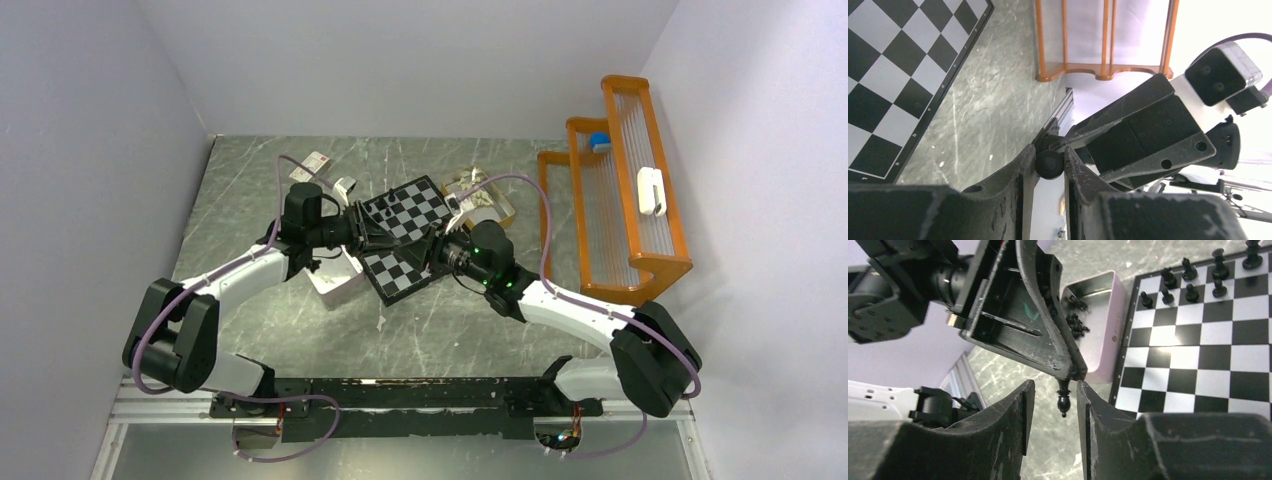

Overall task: Set up the chess pieces on the board
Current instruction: Place the chess piece on the chessboard.

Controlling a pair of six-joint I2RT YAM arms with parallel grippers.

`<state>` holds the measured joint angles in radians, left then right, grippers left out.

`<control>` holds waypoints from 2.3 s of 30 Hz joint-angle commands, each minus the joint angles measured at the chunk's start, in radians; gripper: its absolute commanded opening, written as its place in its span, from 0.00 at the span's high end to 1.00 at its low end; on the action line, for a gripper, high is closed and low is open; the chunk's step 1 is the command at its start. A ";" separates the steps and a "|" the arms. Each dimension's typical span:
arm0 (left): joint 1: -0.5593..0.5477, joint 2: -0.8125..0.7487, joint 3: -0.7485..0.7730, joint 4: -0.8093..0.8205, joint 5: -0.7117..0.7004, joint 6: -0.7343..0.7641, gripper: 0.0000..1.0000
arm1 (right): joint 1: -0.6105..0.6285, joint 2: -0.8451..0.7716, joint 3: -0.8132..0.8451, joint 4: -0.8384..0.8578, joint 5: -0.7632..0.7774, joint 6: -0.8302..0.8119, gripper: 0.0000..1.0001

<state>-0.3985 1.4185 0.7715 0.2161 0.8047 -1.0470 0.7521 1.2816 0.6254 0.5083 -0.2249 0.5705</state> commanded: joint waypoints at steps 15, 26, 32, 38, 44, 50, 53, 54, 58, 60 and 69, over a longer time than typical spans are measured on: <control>-0.003 -0.061 -0.107 0.288 -0.063 -0.247 0.86 | 0.001 -0.010 -0.053 0.161 0.054 0.094 0.67; -0.003 -0.079 -0.116 0.282 -0.089 -0.238 0.84 | 0.000 -0.005 -0.068 0.222 0.074 0.140 1.00; -0.003 -0.128 -0.032 0.050 -0.170 -0.030 0.52 | -0.002 -0.050 0.011 0.046 0.123 0.057 1.00; -0.003 -0.181 0.164 -0.359 -0.429 0.375 0.34 | -0.029 -0.032 0.185 -0.295 0.187 -0.104 1.00; -0.003 -0.273 0.174 -0.492 -0.562 0.657 0.02 | -0.093 0.138 0.424 -0.544 0.155 -0.251 1.00; -0.003 -0.379 0.138 -0.577 -0.671 0.900 0.02 | -0.114 0.381 0.741 -0.804 0.216 -0.387 1.00; -0.005 -0.464 0.115 -0.566 -0.699 0.938 0.02 | -0.119 0.504 0.889 -0.886 0.222 -0.423 1.00; -0.006 -0.491 0.096 -0.549 -0.695 0.937 0.02 | -0.121 0.543 0.928 -0.911 0.222 -0.434 1.00; -0.005 -0.559 0.011 -0.459 -0.667 0.927 0.02 | -0.122 0.689 1.088 -1.002 0.245 -0.465 1.00; -0.005 -0.562 0.024 -0.482 -0.678 0.940 0.02 | -0.122 0.758 1.158 -1.042 0.263 -0.473 1.00; -0.006 -0.595 0.049 -0.534 -0.762 0.951 0.02 | -0.123 0.992 1.420 -1.167 0.326 -0.504 0.99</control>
<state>-0.3996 0.8558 0.8036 -0.3210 0.0914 -0.1188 0.6342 2.2143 1.9430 -0.5701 0.0578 0.0967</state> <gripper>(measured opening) 0.977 0.131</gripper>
